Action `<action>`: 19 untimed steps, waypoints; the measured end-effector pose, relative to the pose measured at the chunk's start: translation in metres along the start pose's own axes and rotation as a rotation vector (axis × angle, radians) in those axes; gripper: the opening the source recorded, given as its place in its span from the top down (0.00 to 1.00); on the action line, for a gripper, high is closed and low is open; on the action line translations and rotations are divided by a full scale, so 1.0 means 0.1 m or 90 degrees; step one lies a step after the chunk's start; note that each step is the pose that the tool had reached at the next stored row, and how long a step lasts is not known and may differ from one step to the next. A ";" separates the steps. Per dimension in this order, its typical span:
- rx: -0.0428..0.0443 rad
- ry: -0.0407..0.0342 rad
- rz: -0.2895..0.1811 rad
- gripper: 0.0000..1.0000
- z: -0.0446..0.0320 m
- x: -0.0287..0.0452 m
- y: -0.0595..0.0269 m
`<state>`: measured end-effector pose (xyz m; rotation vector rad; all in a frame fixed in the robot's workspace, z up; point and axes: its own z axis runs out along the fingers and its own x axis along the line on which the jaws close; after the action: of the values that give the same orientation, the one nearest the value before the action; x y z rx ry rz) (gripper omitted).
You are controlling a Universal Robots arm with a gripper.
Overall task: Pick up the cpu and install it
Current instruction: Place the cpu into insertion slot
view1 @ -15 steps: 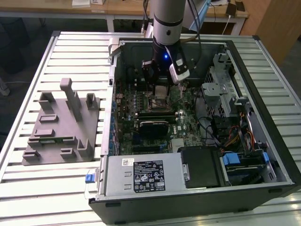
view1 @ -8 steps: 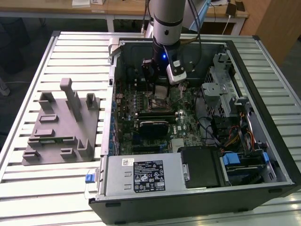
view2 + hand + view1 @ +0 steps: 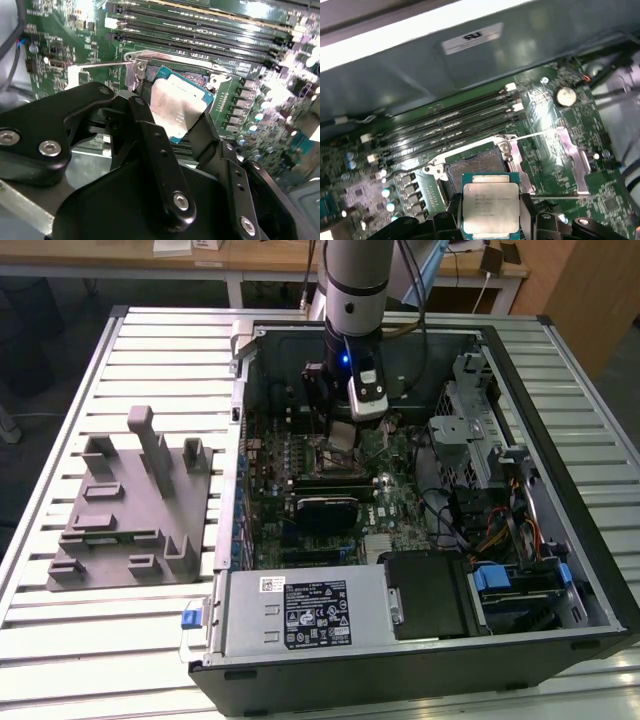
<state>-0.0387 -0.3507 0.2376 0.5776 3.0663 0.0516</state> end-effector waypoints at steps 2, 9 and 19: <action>0.0003 -0.0008 0.023 0.46 0.001 0.000 0.000; 0.0015 -0.0038 0.104 0.46 0.002 0.000 0.000; 0.0036 -0.0081 0.216 0.46 0.003 0.000 0.000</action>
<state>-0.0387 -0.3507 0.2373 1.0856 2.9194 0.0441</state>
